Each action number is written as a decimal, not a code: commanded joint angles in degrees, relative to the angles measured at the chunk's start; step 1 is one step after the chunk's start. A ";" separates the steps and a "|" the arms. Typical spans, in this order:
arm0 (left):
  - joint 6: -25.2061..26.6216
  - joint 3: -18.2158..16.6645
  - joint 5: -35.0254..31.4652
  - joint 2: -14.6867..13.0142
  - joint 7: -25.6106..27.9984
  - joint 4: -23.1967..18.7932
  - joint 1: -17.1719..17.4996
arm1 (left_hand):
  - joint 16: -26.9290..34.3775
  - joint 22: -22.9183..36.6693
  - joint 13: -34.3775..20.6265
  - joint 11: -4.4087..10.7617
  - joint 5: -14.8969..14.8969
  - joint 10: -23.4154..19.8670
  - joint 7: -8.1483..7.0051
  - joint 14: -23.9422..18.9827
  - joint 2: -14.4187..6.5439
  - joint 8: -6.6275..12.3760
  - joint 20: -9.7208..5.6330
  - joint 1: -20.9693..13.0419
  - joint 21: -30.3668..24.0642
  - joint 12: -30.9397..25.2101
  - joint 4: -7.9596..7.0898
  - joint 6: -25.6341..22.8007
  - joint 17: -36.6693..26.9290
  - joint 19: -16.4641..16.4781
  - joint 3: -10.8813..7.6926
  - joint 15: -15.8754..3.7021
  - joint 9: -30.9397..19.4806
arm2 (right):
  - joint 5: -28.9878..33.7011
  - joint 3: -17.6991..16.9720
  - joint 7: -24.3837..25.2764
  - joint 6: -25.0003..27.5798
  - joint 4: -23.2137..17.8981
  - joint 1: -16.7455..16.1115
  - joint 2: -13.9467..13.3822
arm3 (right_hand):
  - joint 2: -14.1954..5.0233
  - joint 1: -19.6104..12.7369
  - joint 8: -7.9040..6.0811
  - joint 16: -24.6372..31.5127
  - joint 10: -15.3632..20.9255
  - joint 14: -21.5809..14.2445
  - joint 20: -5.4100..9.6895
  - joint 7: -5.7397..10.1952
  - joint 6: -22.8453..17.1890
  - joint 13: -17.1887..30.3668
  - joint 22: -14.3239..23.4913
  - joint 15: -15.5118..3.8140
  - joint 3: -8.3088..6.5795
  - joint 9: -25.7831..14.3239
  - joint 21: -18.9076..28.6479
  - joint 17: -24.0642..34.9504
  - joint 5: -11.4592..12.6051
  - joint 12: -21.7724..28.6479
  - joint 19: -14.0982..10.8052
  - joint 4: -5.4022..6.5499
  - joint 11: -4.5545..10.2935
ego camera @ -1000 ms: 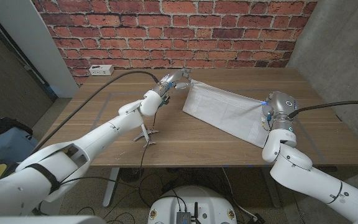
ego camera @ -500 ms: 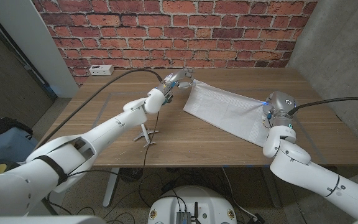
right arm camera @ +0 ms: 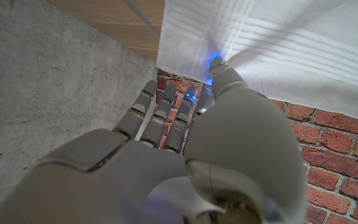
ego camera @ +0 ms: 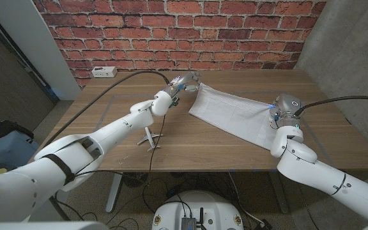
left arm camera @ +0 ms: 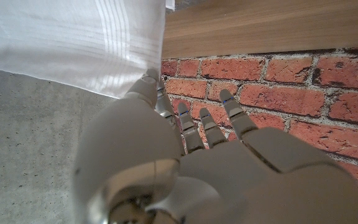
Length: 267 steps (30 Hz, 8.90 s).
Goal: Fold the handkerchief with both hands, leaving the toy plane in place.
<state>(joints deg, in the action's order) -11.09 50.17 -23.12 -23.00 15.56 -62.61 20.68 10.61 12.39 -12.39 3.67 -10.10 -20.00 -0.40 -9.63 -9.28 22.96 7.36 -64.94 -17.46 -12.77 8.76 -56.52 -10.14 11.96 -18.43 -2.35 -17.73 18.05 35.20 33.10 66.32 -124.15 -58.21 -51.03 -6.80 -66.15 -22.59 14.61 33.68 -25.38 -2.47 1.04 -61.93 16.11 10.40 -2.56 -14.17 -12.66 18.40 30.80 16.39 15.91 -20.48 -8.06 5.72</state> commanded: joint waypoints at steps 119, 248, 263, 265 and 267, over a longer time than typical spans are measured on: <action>-9.32 -0.14 12.92 -3.39 -25.97 -0.62 1.15 | 0.10 -0.60 1.29 -2.63 -0.39 5.14 -3.97 3.73 0.80 -11.79 1.23 26.78 1.57 -0.37 -14.09 35.72 0.04 -8.88 4.22 1.38 7.43 | -18.07 -2.71 -5.89 0.62 -15.14 -8.60 -9.44 | 3.50 24.75 12.35 -2.83 -15.95 7.89 -4.45 2.05 36.80 -1.25 0.57 1.32 4.08 1.50 -4.46 0.03 -4.76 -5.07 1.90 8.41 -7.67; -3.77 4.77 10.75 -2.79 -39.54 -3.78 -2.59 | 0.35 -0.79 1.37 -2.90 -0.42 0.08 1.37 -0.47 0.72 -10.96 2.63 37.85 1.59 -0.67 -16.39 27.83 0.15 -6.65 5.22 1.11 7.31 | 21.45 96.05 -21.51 7.72 -3.59 73.65 -11.67 | -0.50 -14.48 3.47 21.79 17.69 -21.17 6.27 3.85 1.30 0.92 2.76 -11.02 -10.07 0.20 5.28 1.37 -6.35 10.97 -11.73 -1.77 0.01; -2.54 4.04 11.12 -4.07 -39.62 -5.42 -1.37 | 0.44 -0.79 1.36 -3.35 -0.43 -0.71 1.77 -1.38 0.85 -11.23 2.62 38.88 1.58 -0.71 -16.55 27.48 0.14 -6.36 5.34 1.05 7.30 | 53.54 58.93 -44.98 -19.40 -0.13 48.06 -20.32 | -0.43 -14.81 3.33 21.14 18.29 -21.50 6.82 4.43 0.43 0.94 2.91 -11.09 -9.49 0.03 6.19 1.64 -6.43 11.11 -11.51 -1.65 0.89; -2.64 3.95 11.20 -4.11 -39.53 -5.29 -1.31 | 0.43 -0.80 1.36 -3.31 -0.43 -0.74 1.74 -1.44 0.87 -11.26 2.58 38.98 1.58 -0.69 -16.56 27.47 0.14 -6.33 5.36 1.00 7.30 | 55.32 52.18 -45.42 -23.01 0.30 43.33 -20.54 | -0.48 -14.88 3.25 21.07 18.43 -21.58 6.83 4.58 0.19 0.98 2.93 -11.09 -9.44 0.01 6.30 1.69 -6.43 11.18 -11.46 -1.63 0.95; -2.81 3.87 11.33 -4.12 -39.51 -5.02 -1.29 | 0.41 -0.80 1.36 -3.22 -0.43 -0.72 1.71 -1.46 0.89 -11.27 2.58 39.09 1.60 -0.65 -16.57 27.39 0.14 -6.35 5.37 1.02 7.30 | 57.07 45.92 -45.68 -26.11 0.87 38.90 -20.37 | -0.48 -14.94 3.23 20.98 18.40 -21.63 7.06 4.61 0.09 1.02 2.95 -11.07 -9.38 -0.01 6.45 1.72 -6.43 11.18 -11.50 -1.63 1.11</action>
<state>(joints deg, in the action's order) -14.33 54.45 -12.19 -26.54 -23.87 -67.27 18.81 10.82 11.31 -10.94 0.30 -10.33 -20.33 1.23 -10.58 -8.39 11.86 9.80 -26.33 -15.70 -13.21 -7.59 -28.45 -9.87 5.21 -13.02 -1.22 -10.26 53.30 115.27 -2.79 57.59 -125.59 2.70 -68.47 -7.33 -80.17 -19.25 35.76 51.89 -46.46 2.98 5.43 -61.21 16.93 13.20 -5.42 -23.71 -12.40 24.40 32.38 10.15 26.79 -32.25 -9.70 6.16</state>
